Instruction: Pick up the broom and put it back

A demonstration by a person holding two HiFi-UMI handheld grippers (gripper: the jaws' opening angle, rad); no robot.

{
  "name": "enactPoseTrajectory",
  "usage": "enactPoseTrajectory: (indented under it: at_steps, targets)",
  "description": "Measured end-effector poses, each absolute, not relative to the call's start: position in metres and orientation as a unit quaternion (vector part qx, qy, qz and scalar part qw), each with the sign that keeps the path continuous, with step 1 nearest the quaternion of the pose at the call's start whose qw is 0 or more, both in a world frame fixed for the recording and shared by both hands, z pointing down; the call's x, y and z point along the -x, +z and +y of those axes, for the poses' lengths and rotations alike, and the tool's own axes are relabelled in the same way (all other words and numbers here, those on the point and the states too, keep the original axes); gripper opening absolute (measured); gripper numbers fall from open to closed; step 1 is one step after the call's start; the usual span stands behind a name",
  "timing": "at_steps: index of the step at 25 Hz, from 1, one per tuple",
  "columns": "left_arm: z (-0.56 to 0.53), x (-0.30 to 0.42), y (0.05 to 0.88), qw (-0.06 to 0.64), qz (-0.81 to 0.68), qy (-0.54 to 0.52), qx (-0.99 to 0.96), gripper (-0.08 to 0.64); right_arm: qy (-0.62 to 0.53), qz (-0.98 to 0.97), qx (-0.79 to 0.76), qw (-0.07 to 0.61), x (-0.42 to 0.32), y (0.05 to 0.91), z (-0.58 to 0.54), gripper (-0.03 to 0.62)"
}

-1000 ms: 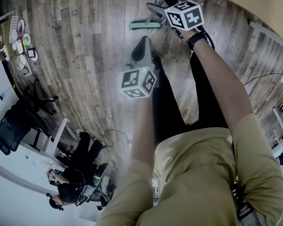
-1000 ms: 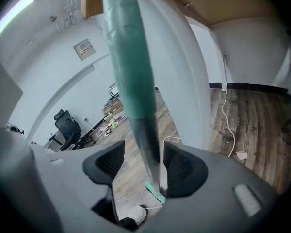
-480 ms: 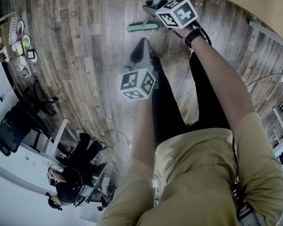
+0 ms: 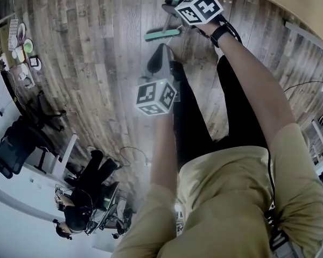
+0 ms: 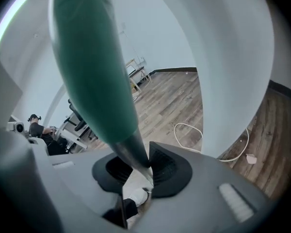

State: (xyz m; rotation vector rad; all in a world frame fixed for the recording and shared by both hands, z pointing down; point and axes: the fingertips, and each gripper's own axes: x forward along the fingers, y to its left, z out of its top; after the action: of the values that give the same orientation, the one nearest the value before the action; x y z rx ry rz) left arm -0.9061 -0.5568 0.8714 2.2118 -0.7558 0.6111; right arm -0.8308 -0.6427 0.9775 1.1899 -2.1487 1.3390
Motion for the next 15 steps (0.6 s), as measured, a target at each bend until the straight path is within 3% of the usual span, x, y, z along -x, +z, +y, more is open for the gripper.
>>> enactPoseTrajectory:
  at_steps: [3,8,12,15]
  targets:
    - [-0.556,0.908,0.874,0.358,-0.292,0.239,-0.854,0.0,0.472,-0.75,-0.433,0.166,0.825,0.976,-0.653,0.083]
    - [-0.556,0.906,0.875,0.36,-0.288,0.24,-0.854,0.0,0.49,-0.742,-0.435,0.143,0.828,0.979,-0.656,0.216]
    - [-0.562,0.904,0.873,0.36,-0.29,0.237,-0.854,0.0,0.493,-0.742,-0.432,0.141,0.829,0.98,-0.658,0.238]
    - [-0.566,0.904,0.869,0.363,-0.292,0.236,-0.853,0.0,0.497,-0.736,-0.437,0.142,0.826,0.979,-0.658,0.304]
